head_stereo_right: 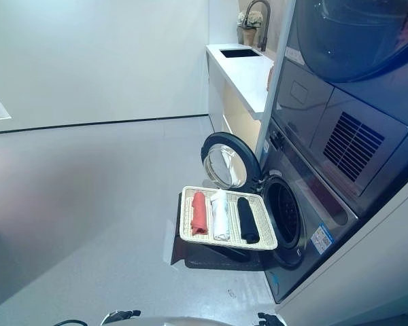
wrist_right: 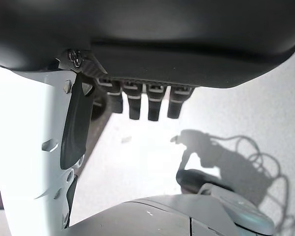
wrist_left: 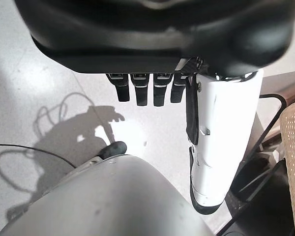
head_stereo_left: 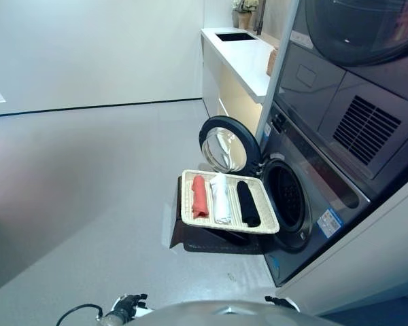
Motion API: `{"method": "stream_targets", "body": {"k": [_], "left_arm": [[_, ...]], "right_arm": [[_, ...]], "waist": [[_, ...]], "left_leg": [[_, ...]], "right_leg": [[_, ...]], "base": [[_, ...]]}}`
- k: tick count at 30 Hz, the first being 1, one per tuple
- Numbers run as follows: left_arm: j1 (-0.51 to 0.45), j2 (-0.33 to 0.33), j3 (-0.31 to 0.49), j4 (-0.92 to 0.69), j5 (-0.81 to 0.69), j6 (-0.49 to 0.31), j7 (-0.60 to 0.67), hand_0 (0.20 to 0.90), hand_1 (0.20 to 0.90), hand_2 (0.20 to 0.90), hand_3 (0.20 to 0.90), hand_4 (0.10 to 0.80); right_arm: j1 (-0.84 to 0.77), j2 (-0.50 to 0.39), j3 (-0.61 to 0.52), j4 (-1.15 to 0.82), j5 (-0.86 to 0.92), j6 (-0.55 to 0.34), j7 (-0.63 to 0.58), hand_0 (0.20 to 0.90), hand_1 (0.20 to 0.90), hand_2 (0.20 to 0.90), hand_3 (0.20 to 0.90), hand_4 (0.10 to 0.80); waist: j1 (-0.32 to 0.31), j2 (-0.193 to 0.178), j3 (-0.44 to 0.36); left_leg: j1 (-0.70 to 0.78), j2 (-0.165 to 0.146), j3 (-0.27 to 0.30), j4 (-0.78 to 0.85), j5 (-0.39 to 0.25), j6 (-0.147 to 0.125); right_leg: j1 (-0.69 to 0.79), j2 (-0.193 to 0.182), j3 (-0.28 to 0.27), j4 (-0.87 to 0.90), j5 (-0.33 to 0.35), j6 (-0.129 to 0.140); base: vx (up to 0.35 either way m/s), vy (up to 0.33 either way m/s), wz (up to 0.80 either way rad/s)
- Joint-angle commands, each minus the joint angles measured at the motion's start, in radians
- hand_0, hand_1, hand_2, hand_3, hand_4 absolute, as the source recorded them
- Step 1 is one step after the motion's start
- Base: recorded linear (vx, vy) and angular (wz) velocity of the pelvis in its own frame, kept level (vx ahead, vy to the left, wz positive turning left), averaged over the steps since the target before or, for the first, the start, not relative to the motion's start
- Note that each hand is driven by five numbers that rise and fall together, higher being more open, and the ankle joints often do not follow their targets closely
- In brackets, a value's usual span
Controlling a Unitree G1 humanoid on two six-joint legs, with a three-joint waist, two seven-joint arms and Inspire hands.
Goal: Pick up the clothes and place them into the washing machine
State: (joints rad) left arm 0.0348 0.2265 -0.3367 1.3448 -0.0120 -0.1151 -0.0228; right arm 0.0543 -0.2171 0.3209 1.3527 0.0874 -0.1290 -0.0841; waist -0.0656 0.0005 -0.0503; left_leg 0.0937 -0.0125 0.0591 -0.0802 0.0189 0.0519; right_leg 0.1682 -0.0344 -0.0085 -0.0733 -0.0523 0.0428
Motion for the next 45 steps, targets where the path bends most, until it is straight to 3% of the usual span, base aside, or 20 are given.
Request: {"method": "stream_targets", "body": {"k": [1,17,26,30,37,38,40,44,45], "left_arm": [[-0.077,-0.046,-0.014,0.062,0.015,-0.02,0.001,0.9,0.9,0.9,0.9,0.8],[-0.076,-0.054,-0.027,0.11,0.081,0.014,-0.008,0.9,0.9,0.9,0.9,0.8],[-0.089,-0.049,-0.033,0.1,0.083,0.015,-0.011,0.9,0.9,0.9,0.9,0.8],[-0.104,-0.042,-0.033,0.085,0.068,0.01,-0.001,0.9,0.9,0.9,0.9,0.8],[-0.149,-0.029,-0.041,0.071,0.055,0.015,0.02,0.9,0.9,0.9,0.9,0.8],[-0.15,-0.018,-0.036,0.069,0.049,0.015,0.014,0.9,0.9,0.9,0.9,0.8],[-0.151,-0.008,-0.031,0.07,0.053,0.015,0.013,0.9,0.9,0.9,0.9,0.8],[-0.154,0.002,-0.019,0.081,0.062,0.014,0.024,0.9,0.9,0.9,0.9,0.8],[-0.164,0.005,-0.019,0.084,0.064,0.013,0.03,0.9,0.9,0.9,0.9,0.8]], "right_arm": [[-0.051,-0.023,0.02,0.046,-0.014,-0.004,0.011,0.9,0.9,0.9,0.9,0.8],[-0.058,-0.024,0.027,0.044,-0.023,0.011,0.027,0.9,0.9,0.9,0.9,0.8],[-0.076,-0.025,0.026,0.042,-0.018,0.023,0.039,0.9,0.9,0.9,0.9,0.8],[-0.094,-0.027,0.021,0.035,-0.01,0.025,0.033,0.9,0.9,0.9,0.9,0.8],[-0.127,-0.036,-0.013,0.033,0.031,0.022,0.011,0.9,0.9,0.9,0.9,0.8],[-0.128,-0.038,-0.015,0.026,0.035,0.02,0.012,0.9,0.9,0.9,0.9,0.8],[-0.129,-0.035,-0.014,0.022,0.042,0.017,0.013,0.9,0.9,0.9,0.9,0.8],[-0.128,-0.042,-0.045,0.023,0.074,0.017,0.007,0.9,0.9,0.9,0.9,0.8],[-0.135,-0.043,-0.051,0.021,0.077,0.018,0.001,0.9,0.9,0.9,0.9,0.8]], "waist": [[0.021,-0.011,-0.002],[0.015,-0.014,-0.008],[0.017,-0.013,0.003],[0.02,-0.011,0.016],[0.009,0.0,0.059],[0.001,0.005,0.079],[-0.006,0.005,0.094],[-0.02,0.006,0.105],[-0.035,-0.004,0.115]], "left_leg": [[0.012,0.038,-0.037,-0.007,-0.026,-0.096],[0.02,0.03,-0.033,-0.007,-0.038,-0.086],[0.01,0.007,-0.015,-0.007,-0.046,-0.062],[-0.006,-0.009,-0.016,-0.006,-0.046,-0.043],[-0.003,-0.036,-0.029,0.005,-0.054,-0.007],[0.013,-0.035,-0.036,0.006,-0.059,0.001],[0.032,-0.036,-0.036,0.004,-0.072,0.004],[0.07,-0.043,-0.046,-0.004,-0.104,-0.002],[0.095,-0.048,-0.065,-0.007,-0.125,-0.011]], "right_leg": [[-0.079,-0.022,-0.004,-0.014,0.089,0.064],[-0.075,-0.028,0.007,-0.014,0.089,0.067],[-0.096,-0.05,0.029,-0.005,0.099,0.081],[-0.139,-0.065,0.043,0.05,0.096,0.091],[-0.25,-0.074,0.044,0.313,0.072,0.107],[-0.295,-0.067,0.043,0.415,0.094,0.098],[-0.341,-0.066,0.032,0.441,0.109,0.091],[-0.39,-0.092,0.005,0.317,0.154,0.097],[-0.431,-0.116,0.001,0.201,0.216,0.118]], "base": [[0.0,0.0,0.0],[0.002,0.002,0.0],[0.007,0.043,-0.05],[-0.013,0.095,-0.12],[0.028,0.14,-0.07],[0.054,0.114,-0.06],[0.108,0.109,-0.15],[0.183,-0.021,-0.03],[0.259,-0.087,0.09]]}}
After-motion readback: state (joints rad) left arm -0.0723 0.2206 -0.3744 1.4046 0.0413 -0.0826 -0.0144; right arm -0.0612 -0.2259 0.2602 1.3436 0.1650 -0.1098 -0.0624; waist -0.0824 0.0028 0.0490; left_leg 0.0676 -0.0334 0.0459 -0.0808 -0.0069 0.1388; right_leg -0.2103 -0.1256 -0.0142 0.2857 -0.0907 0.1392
